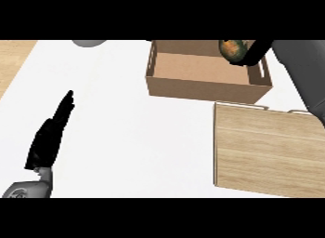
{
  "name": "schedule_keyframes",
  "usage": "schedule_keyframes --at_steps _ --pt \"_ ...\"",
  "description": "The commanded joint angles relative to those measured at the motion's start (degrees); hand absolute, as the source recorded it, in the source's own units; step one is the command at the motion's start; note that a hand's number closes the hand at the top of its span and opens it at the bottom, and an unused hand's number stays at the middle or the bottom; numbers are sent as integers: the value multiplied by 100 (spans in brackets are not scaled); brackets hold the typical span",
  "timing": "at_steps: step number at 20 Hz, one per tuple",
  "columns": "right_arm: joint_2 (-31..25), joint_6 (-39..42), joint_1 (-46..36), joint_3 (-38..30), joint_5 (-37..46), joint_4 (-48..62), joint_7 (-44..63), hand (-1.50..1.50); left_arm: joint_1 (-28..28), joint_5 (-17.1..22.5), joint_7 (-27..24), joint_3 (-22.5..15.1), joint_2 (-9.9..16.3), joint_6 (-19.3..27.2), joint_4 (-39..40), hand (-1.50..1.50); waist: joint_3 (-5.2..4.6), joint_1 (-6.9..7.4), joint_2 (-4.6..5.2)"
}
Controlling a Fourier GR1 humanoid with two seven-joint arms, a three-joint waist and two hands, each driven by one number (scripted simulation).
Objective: Pick the squash from the tray and place it in the cardboard box
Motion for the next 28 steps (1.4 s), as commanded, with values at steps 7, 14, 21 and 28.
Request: schedule_keyframes --at_steps 7,14,21,28 --pt "989 -203 -222 222 304 653 612 150 57 29 -59 92 43 -60 67 0 -3 -10 13" --pt "1127 -290 63 158 289 846 392 -150 76 -46 -188 45 3 -35 69 0 1 2 26" --pt "1074 56 -80 -1091 -943 1005 801 -150 90 3 57 -19 -8 -120 -231 0 8 47 46" --pt "338 1179 -317 -2007 -1872 1245 1263 -150 167 -129 -52 -129 -111 -11 -246 0 10 133 97"
